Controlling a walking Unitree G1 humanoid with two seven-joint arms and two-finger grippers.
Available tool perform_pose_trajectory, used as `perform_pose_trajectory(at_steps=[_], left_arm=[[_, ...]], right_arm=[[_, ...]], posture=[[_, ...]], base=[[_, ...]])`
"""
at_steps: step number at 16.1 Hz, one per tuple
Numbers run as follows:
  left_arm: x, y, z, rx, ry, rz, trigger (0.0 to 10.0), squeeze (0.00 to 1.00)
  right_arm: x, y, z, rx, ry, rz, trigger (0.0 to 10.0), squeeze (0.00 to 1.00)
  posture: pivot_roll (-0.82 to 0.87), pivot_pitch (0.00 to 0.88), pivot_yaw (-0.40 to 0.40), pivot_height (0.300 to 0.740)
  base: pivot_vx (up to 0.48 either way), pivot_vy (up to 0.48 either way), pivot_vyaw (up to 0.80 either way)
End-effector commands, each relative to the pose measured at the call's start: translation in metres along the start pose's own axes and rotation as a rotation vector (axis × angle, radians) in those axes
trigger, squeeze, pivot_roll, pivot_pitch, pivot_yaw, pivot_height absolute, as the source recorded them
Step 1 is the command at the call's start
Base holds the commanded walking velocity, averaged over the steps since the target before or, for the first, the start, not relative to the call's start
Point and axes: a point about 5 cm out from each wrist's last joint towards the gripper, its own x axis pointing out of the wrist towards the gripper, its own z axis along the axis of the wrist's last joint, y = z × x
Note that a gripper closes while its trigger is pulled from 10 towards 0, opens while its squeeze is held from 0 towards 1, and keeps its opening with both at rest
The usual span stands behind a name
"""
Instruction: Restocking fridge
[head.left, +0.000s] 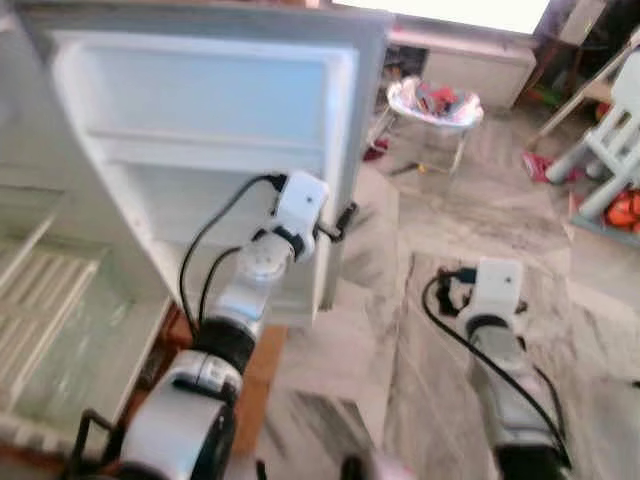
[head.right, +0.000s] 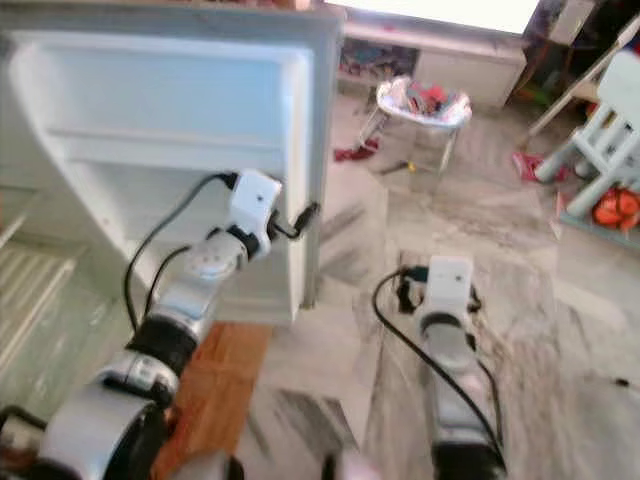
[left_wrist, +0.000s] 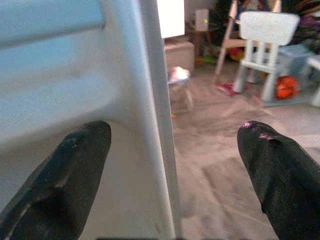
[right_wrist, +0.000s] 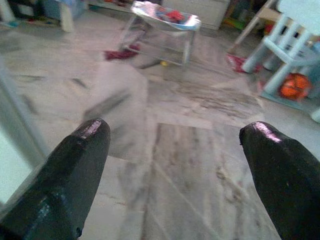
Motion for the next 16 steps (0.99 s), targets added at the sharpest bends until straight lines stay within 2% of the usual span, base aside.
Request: perform_pose_trajectory(at_steps=[1, 2, 4, 5, 6, 9, 11, 12, 13, 14, 15, 16], left_arm=[[-0.015, 0.014, -0.013, 0.057, 0.015, 0.087, 10.0, 0.0], [-0.026, 0.024, -0.02, 0.064, 0.034, 0.126, 10.0, 0.0], [-0.067, 0.05, -0.035, 0.064, 0.051, 0.208, 10.0, 0.0], [-0.089, 0.059, -0.044, 0.112, 0.092, 0.275, 10.0, 0.0], [-0.103, 0.059, -0.044, 0.135, 0.093, 0.31, 10.0, 0.0], [-0.134, 0.065, -0.036, 0.187, 0.072, 0.428, 10.0, 0.0], [-0.159, 0.073, -0.024, 0.22, 0.095, 0.592, 10.0, 0.0], [-0.167, 0.071, -0.016, 0.231, 0.09, 0.589, 10.0, 0.0], [-0.174, 0.068, -0.011, 0.274, 0.078, 0.537, 10.0, 0.0], [-0.175, 0.064, -0.015, 0.253, 0.099, 0.479, 10.0, 0.0], [-0.172, 0.059, -0.02, 0.284, 0.121, 0.417, 10.0, 0.0], [-0.163, 0.056, -0.025, 0.262, 0.129, 0.378, 10.0, 0.0]], right_arm=[[0.0, -0.005, -0.003, 0.016, 0.006, -0.016, 10.0, 0.0], [0.0, -0.004, -0.003, 0.017, 0.004, -0.006, 10.0, 0.0], [0.003, 0.003, 0.0, 0.03, -0.003, 0.033, 10.0, 0.0], [0.006, 0.009, 0.002, 0.035, -0.009, 0.059, 10.0, 0.0], [0.008, 0.014, 0.006, 0.044, -0.021, 0.08, 10.0, 0.0], [0.012, 0.024, 0.019, 0.088, -0.071, 0.168, 10.0, 0.0], [0.011, 0.028, 0.027, 0.108, -0.107, 0.223, 10.0, 0.0], [0.012, 0.029, 0.032, 0.102, -0.126, 0.237, 10.0, 0.0], [0.013, 0.034, 0.033, 0.118, -0.119, 0.266, 10.0, 0.0], [0.013, 0.039, 0.032, 0.107, -0.116, 0.289, 10.0, 0.0], [0.012, 0.043, 0.03, 0.101, -0.115, 0.302, 10.0, 0.0], [0.011, 0.045, 0.028, 0.107, -0.11, 0.304, 10.0, 0.0]], posture=[[0.08, 0.081, -0.056, 0.74], [0.09, 0.082, -0.059, 0.74], [0.12, 0.085, -0.07, 0.74], [0.14, 0.084, -0.078, 0.74], [0.15, 0.082, -0.082, 0.74], [0.18, 0.091, -0.069, 0.74], [0.2, 0.103, -0.063, 0.74], [0.19, 0.113, -0.08, 0.74], [0.2, 0.121, -0.098, 0.74], [0.19, 0.125, -0.106, 0.74], [0.19, 0.121, -0.116, 0.74], [0.17, 0.112, -0.115, 0.74]], base=[[0.0, 0.0, 0.0], [0.0, 0.0, 0.0], [0.0, 0.0, 0.0], [0.0, 0.0, 0.0], [0.0, 0.0, 0.0], [0.0, 0.0, 0.0], [0.0, 0.0, 0.0], [0.0, 0.0, 0.0], [0.0, 0.0, 0.0], [0.0, 0.0, 0.0], [0.0, 0.0, 0.0], [0.0, 0.0, 0.0]])
